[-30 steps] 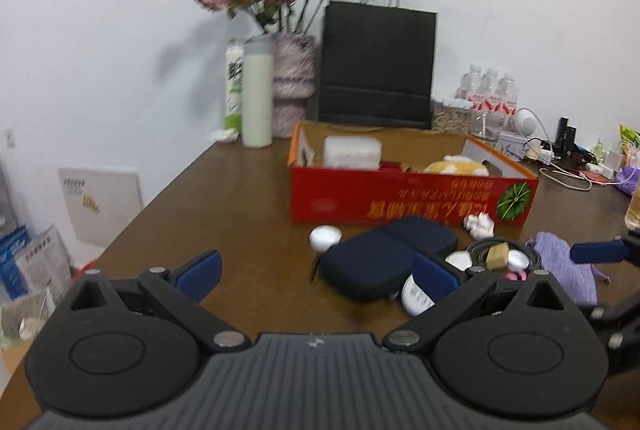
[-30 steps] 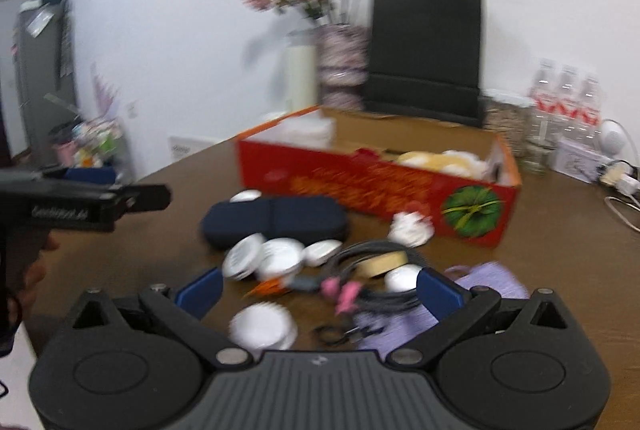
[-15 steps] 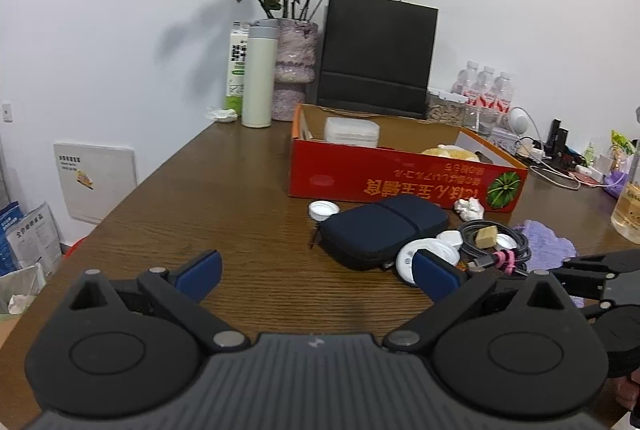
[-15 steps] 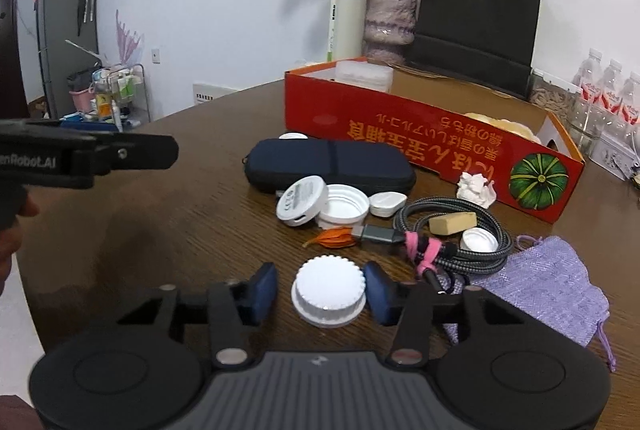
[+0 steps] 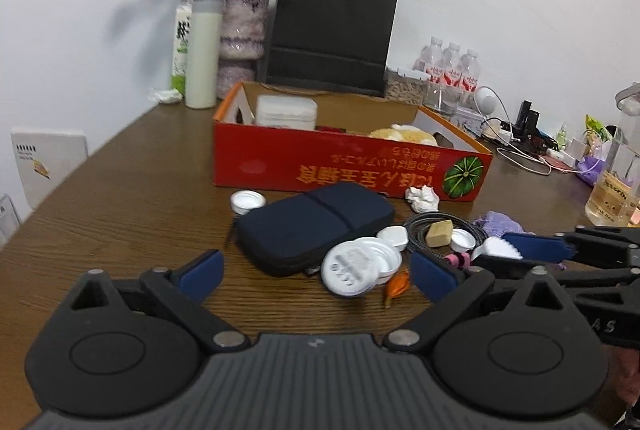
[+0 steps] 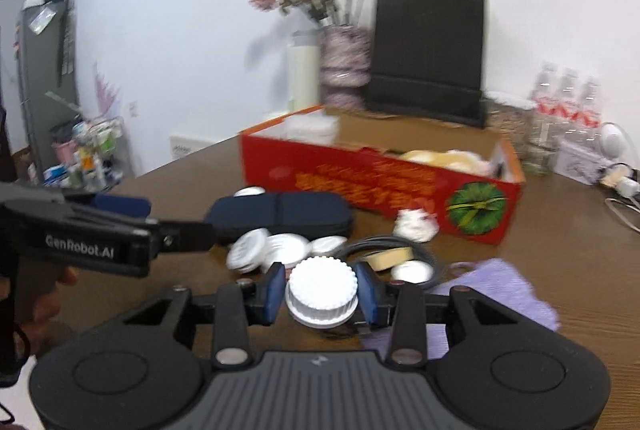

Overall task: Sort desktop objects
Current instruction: 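Lower right gripper onto the white ribbed cap and close on it, then grasp white round labelled lid with left gripper while right gripper carries cap to box, then open left gripper to drop lid in box while right gripper releases cap there, then withdraw both grippers from the box back over the table items, then lower right gripper onto the purple cloth bag and pinch it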

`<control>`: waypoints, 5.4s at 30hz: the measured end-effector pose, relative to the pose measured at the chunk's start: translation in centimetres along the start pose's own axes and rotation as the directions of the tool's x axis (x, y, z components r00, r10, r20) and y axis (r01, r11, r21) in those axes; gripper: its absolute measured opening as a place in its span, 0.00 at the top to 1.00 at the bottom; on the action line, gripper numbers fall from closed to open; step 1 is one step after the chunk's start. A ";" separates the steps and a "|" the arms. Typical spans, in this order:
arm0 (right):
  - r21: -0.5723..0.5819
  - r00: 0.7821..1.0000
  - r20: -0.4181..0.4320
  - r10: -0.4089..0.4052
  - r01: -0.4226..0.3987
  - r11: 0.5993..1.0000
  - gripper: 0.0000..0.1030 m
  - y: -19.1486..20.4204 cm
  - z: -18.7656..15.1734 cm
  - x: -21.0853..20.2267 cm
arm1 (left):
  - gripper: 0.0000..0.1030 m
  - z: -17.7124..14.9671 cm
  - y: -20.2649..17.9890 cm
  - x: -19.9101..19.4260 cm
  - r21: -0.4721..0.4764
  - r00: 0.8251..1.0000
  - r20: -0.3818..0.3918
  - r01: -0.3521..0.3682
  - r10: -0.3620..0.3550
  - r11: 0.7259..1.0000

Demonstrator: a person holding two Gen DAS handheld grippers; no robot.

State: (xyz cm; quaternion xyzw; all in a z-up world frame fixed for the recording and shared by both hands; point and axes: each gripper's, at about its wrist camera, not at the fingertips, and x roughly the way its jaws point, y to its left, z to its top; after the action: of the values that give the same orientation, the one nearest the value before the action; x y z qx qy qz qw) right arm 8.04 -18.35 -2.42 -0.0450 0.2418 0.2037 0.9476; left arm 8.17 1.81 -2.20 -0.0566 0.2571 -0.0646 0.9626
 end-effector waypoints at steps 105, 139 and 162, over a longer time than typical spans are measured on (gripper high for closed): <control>0.046 0.985 0.072 -0.159 0.156 0.987 0.00 -9.6 7.8 9.2 | 0.00 8.6 -5.1 8.7 0.088 0.962 0.272 -0.051 0.026 0.995; 0.010 0.978 -0.194 -0.079 0.082 0.997 0.00 -7.6 -1.8 3.3 | 0.00 0.8 2.7 -1.3 -0.007 0.981 0.100 -0.167 0.166 0.986; 0.098 0.992 -0.118 -0.047 0.058 0.993 0.35 -9.3 -1.7 1.6 | 0.00 1.1 1.5 -0.6 0.026 0.986 0.084 -0.150 0.147 0.988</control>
State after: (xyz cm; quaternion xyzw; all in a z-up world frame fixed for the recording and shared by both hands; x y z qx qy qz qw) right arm 12.37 -26.56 -4.85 -0.0148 0.3050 0.1632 0.9381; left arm 8.35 3.50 -1.18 -0.0242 0.2200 0.0055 0.9752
